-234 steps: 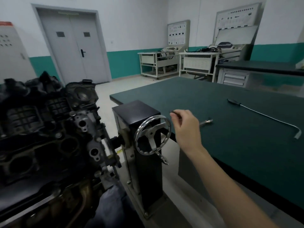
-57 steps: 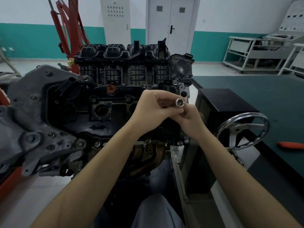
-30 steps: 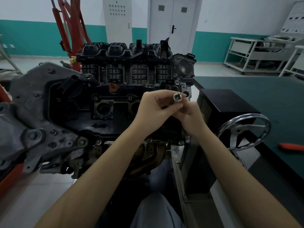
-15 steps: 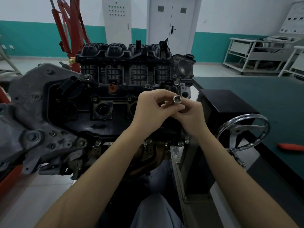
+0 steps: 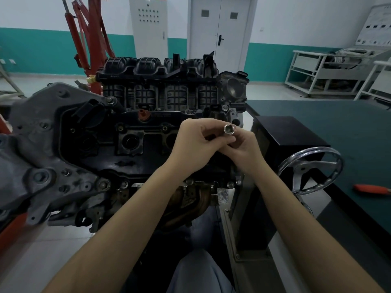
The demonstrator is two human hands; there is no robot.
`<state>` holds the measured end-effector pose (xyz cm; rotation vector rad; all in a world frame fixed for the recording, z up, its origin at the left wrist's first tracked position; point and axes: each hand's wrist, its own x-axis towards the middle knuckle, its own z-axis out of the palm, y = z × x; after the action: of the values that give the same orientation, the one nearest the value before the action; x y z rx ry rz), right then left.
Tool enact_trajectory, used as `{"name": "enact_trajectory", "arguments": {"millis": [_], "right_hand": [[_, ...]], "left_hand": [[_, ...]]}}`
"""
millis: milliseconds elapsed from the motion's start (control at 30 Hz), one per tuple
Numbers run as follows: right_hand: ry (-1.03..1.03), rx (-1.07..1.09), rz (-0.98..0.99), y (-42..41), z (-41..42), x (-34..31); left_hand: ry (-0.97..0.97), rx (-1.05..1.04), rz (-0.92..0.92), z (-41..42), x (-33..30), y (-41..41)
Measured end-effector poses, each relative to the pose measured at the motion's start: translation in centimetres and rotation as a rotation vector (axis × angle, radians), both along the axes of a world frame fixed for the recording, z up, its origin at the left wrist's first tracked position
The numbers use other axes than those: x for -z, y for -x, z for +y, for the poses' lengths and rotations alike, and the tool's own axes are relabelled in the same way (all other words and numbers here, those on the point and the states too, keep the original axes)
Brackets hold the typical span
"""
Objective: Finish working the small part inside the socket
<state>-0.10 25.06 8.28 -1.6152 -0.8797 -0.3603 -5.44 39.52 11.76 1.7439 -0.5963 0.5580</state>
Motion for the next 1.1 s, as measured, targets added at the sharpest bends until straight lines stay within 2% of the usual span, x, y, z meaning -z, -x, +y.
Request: {"name": "enact_trajectory", "arguments": {"millis": [133, 333, 433, 533, 733, 867, 933, 1100], "right_hand": [[0.033, 0.029, 0.013, 0.09, 0.01, -0.16], [-0.009, 0.071, -0.030, -0.15, 0.23, 0.02], [0.020, -0.023, 0.015, 0.00, -0.06, 0.01], [0.039, 0.002, 0.020, 0.21, 0.00, -0.06], [-0.011, 0.049, -0.035, -0.05, 0.23, -0.21], [0.035, -0.073, 0.039, 0.03, -0.16, -0.43], [0.043, -0.041, 0.038, 0.12, -0.12, -0.57], [0.034, 0.063, -0.031, -0.08, 0.40, -0.75]], "left_hand": [[0.056, 0.115, 0.068, 0.06, -0.11, 0.09], [0.037, -0.047, 0.017, -0.25, -0.14, 0.10], [0.034, 0.055, 0.055, 0.22, -0.14, 0.09], [0.050, 0.138, 0.085, 0.44, -0.11, 0.18], [-0.011, -0.093, -0.007, -0.17, -0.15, 0.13], [-0.008, -0.005, 0.015, -0.07, -0.33, 0.14], [0.010, 0.054, 0.033, -0.02, -0.47, 0.25], [-0.026, -0.103, -0.012, -0.34, -0.50, 0.20]]}}
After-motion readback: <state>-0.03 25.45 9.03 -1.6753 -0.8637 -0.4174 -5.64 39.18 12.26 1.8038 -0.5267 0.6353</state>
